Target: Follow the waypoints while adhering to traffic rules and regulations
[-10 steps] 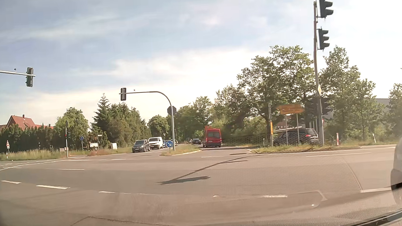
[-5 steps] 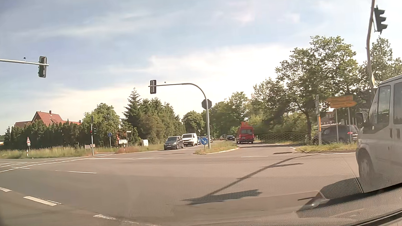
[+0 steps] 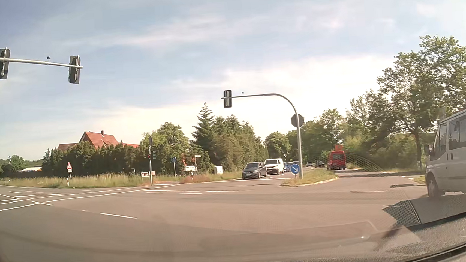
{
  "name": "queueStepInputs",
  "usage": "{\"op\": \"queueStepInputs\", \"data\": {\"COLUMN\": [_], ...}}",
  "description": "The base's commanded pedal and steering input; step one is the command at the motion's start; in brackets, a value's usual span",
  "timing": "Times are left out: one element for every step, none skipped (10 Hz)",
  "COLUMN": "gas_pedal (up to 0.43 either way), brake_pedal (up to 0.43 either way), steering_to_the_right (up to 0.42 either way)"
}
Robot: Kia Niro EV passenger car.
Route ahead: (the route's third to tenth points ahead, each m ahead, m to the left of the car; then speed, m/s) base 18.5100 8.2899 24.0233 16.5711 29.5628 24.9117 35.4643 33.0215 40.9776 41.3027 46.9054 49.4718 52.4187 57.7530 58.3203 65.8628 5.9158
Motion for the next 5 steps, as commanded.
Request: {"op": "queueStepInputs", "data": {"gas_pedal": [0.240,0.240,0.240,0.240,0.240], "brake_pedal": [0.000,0.000,0.000,0.000,0.000], "steering_to_the_right": [-0.262,-0.263,-0.262,-0.262,-0.262]}}
